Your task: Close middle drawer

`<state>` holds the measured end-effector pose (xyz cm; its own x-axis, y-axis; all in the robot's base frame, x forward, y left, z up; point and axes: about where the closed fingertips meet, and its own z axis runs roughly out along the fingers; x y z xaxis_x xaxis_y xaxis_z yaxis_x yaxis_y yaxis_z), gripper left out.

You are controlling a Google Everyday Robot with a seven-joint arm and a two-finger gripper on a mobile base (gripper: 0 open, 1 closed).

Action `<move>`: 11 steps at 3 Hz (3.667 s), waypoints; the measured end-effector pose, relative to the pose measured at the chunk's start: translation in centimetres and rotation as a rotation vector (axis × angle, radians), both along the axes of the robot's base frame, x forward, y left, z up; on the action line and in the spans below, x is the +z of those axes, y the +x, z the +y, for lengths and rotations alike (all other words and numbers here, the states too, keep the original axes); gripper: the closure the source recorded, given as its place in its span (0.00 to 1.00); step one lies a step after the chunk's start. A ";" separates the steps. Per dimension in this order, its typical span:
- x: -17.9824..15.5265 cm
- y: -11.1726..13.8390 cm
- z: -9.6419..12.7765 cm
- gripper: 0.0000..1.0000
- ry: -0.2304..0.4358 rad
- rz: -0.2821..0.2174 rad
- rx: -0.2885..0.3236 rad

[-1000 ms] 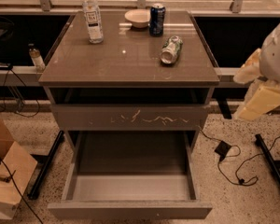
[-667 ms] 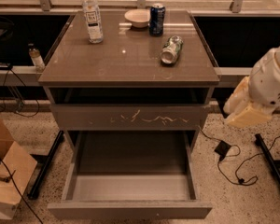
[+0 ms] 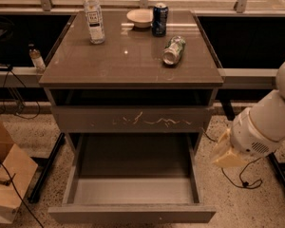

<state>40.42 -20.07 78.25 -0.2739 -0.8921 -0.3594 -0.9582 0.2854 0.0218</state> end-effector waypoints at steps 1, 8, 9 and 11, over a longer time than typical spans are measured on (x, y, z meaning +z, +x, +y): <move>-0.8 -0.1 0.0 1.00 0.004 0.016 0.001; -36.7 -5.7 3.3 1.00 0.122 0.506 -0.295; -37.0 -5.8 3.3 1.00 0.120 0.511 -0.298; -38.4 -3.0 3.2 1.00 0.114 0.494 -0.298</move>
Offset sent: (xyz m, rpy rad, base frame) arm -0.0046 0.0006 -0.0457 -0.0555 0.1212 -0.0619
